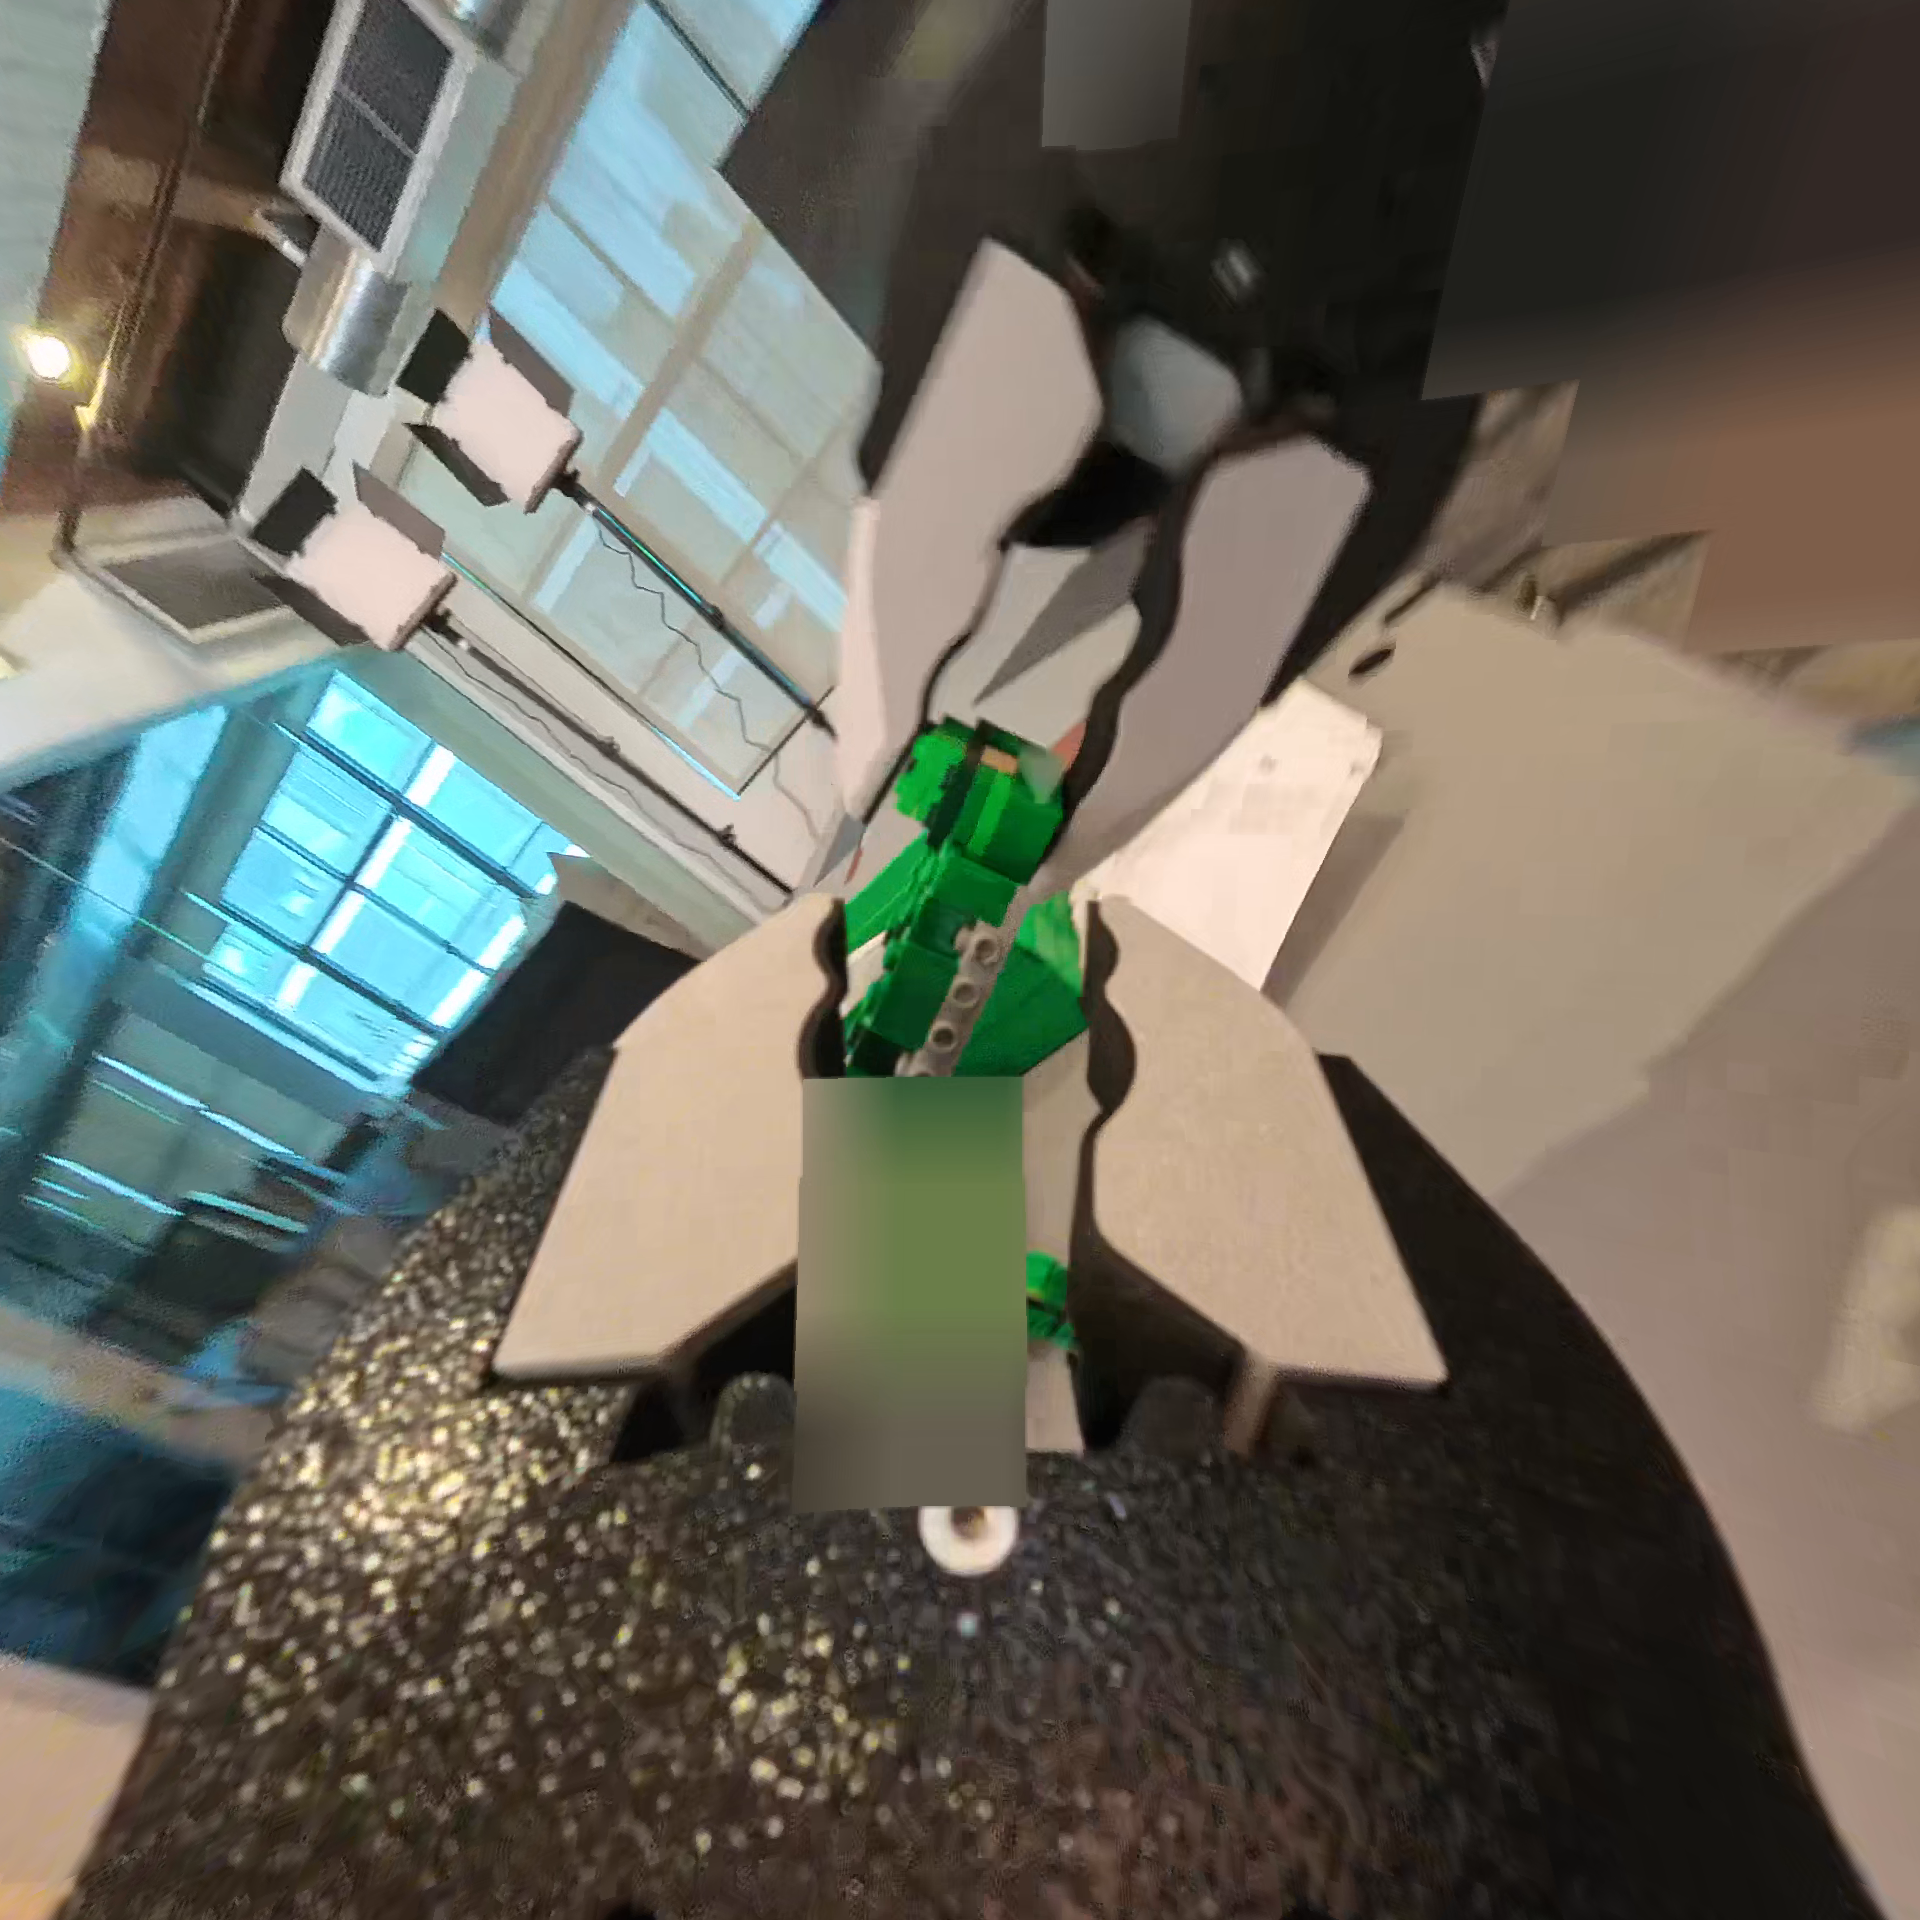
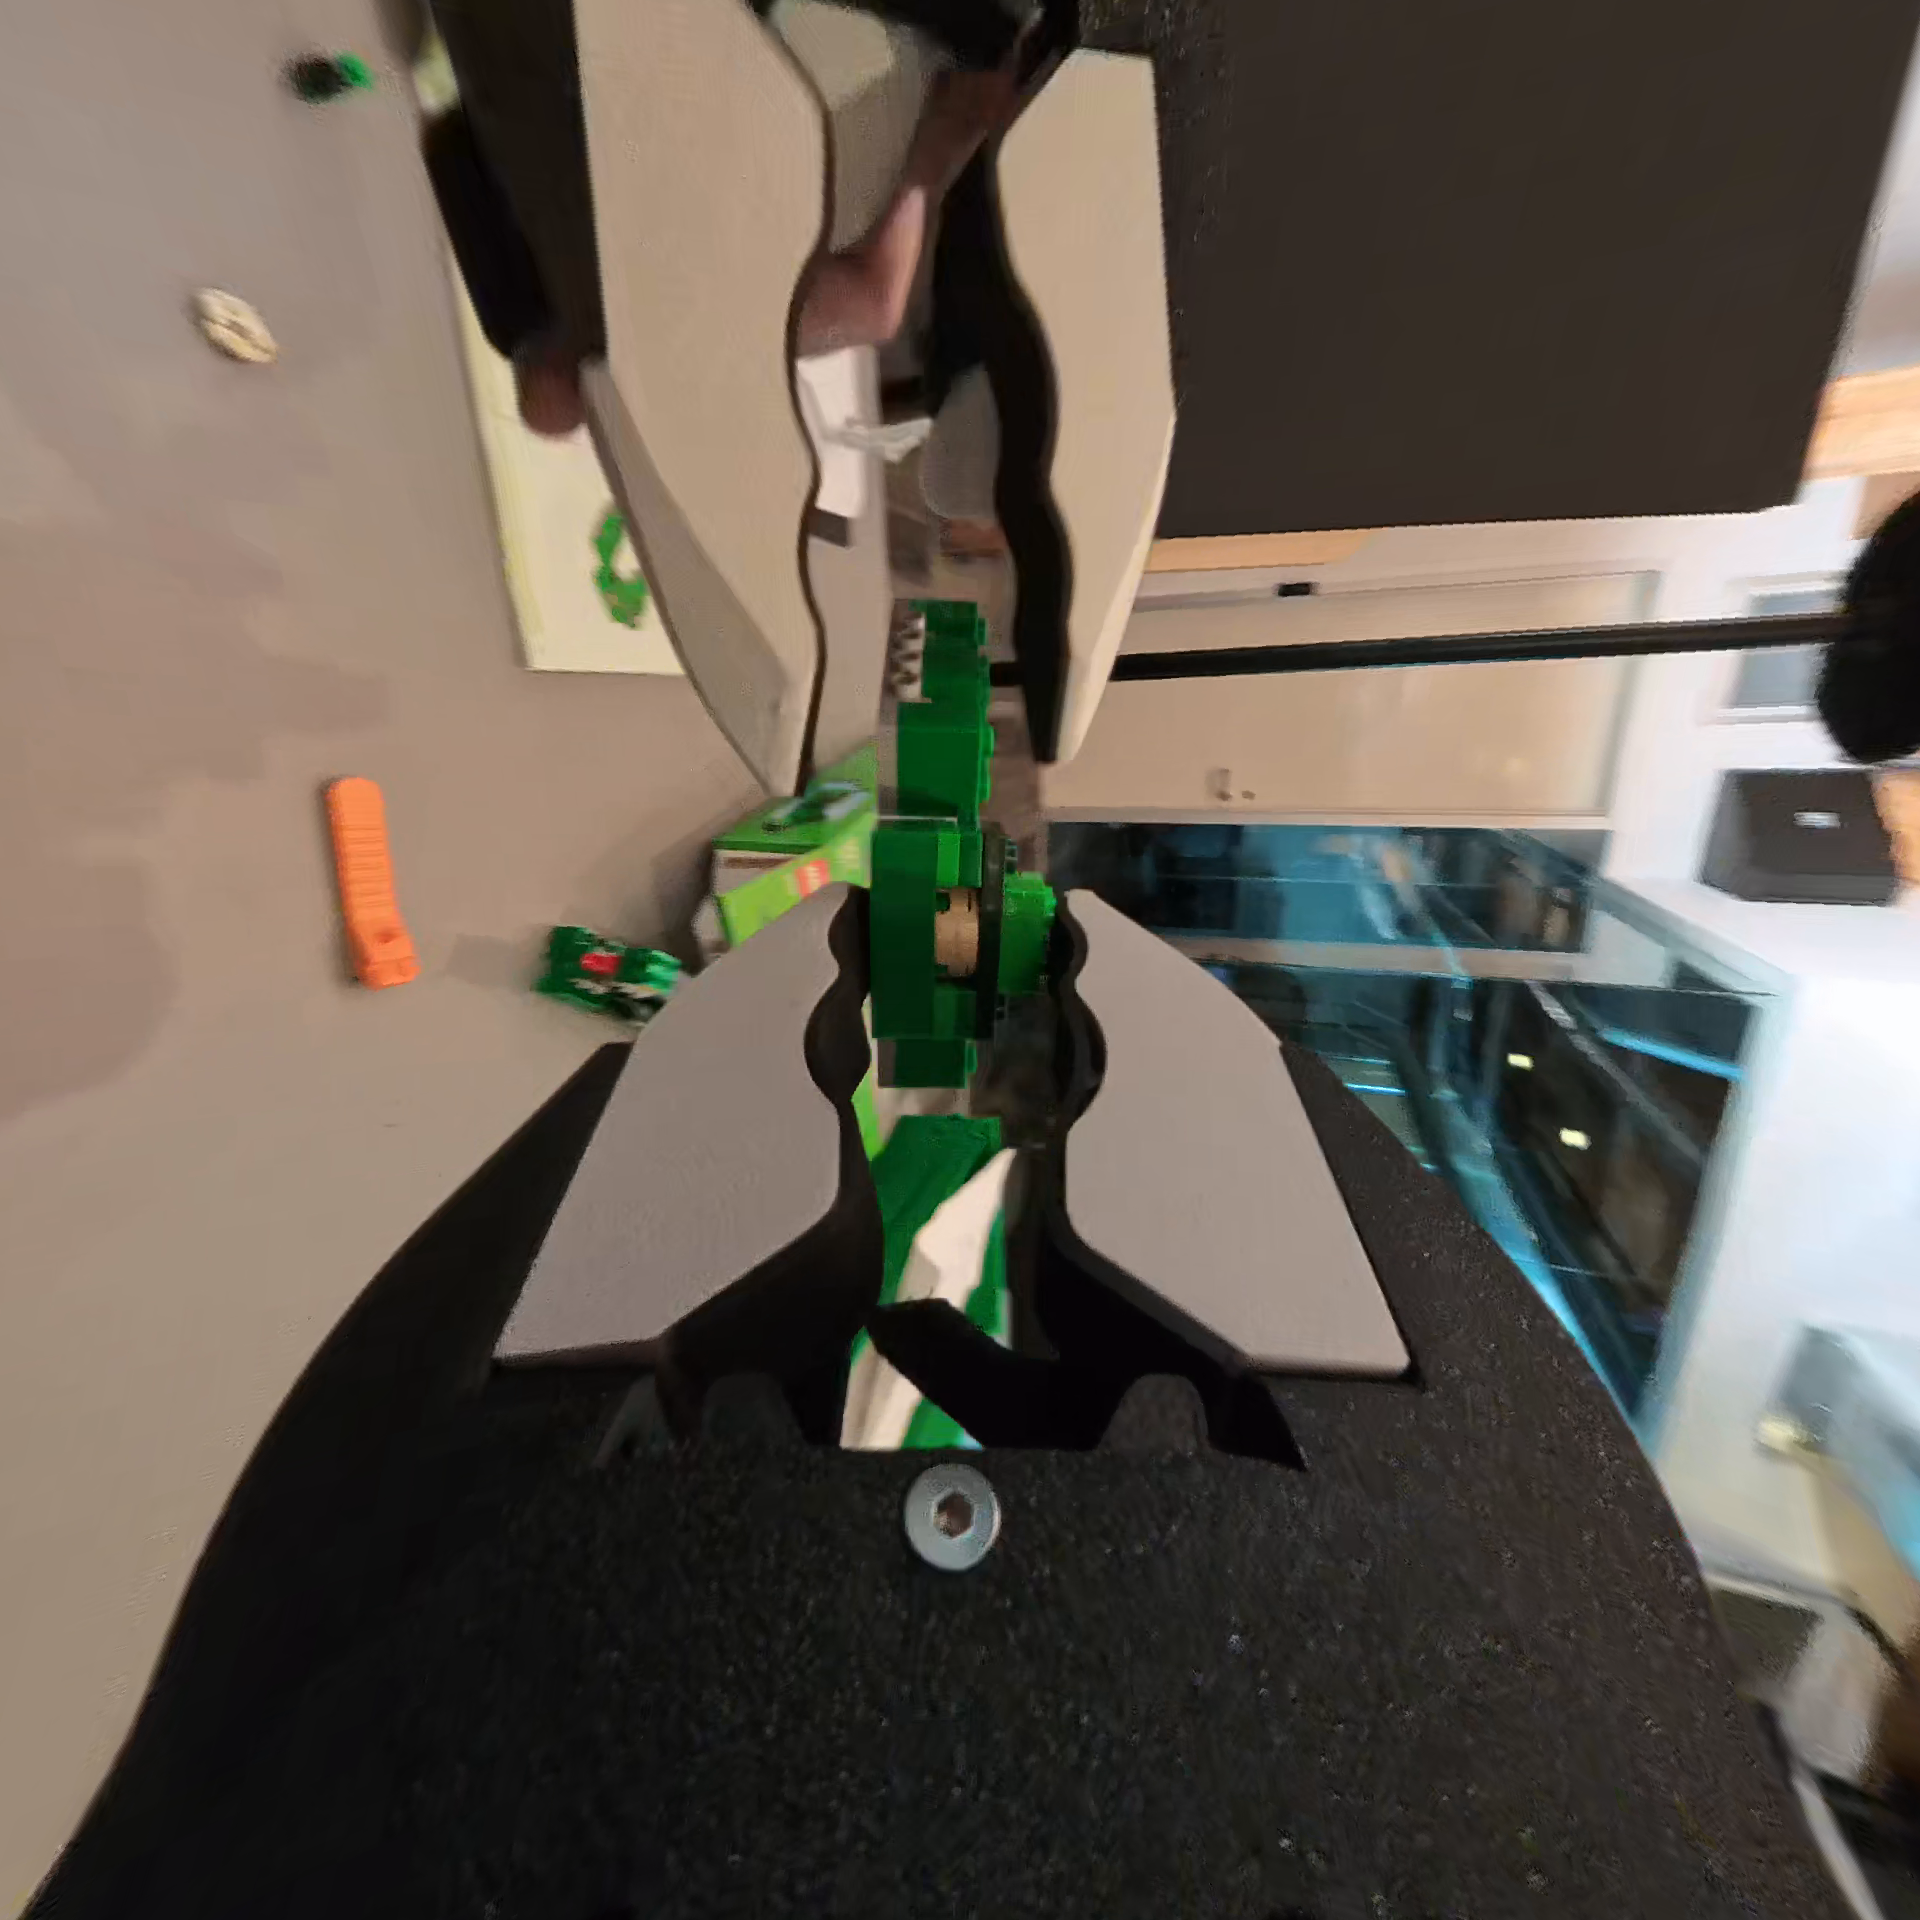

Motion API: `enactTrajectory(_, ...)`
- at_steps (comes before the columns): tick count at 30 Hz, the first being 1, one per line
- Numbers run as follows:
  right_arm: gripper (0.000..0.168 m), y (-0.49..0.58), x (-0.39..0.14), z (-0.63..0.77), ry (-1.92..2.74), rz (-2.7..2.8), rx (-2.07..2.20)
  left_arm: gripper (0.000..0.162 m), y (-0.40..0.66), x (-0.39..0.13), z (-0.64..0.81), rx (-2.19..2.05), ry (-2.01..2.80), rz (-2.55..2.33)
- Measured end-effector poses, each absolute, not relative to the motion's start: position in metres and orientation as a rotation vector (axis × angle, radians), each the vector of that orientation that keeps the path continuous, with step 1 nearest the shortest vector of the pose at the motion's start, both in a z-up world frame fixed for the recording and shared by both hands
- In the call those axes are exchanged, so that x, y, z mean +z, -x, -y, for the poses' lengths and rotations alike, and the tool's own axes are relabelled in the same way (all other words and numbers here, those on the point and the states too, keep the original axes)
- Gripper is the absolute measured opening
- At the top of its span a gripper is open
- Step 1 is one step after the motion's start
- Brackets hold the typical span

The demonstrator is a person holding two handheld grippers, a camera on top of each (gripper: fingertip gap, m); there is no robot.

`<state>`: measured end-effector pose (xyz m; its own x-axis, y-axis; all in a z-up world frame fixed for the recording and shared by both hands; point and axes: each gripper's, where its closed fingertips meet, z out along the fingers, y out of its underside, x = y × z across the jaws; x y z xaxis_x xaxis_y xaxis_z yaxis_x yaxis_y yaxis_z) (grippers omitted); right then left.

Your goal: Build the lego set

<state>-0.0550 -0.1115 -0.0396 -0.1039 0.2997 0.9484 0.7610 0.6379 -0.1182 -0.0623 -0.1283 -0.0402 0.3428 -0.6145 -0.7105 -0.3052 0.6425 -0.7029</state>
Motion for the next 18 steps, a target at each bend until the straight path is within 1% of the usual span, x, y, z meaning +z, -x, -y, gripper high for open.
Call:
enactTrajectory(2,0.032,0.055,-0.029,0.110,0.787,1.613,-0.585,0.045,0.066,-0.028,0.133,-0.387,0.939,-1.180)
enactTrajectory(5,0.032,0.059,-0.017,0.115,0.611,1.545,-0.741,0.039,0.068,-0.018,0.134,-0.473,0.980,-1.127)
enactTrajectory(12,0.032,0.064,-0.002,0.121,0.305,1.437,-1.065,0.026,0.064,-0.011,0.138,-0.375,1.016,-1.114)
enactTrajectory(18,0.032,0.064,0.000,0.122,0.193,1.399,-1.208,0.027,0.063,-0.012,0.138,-0.299,1.044,-1.131)
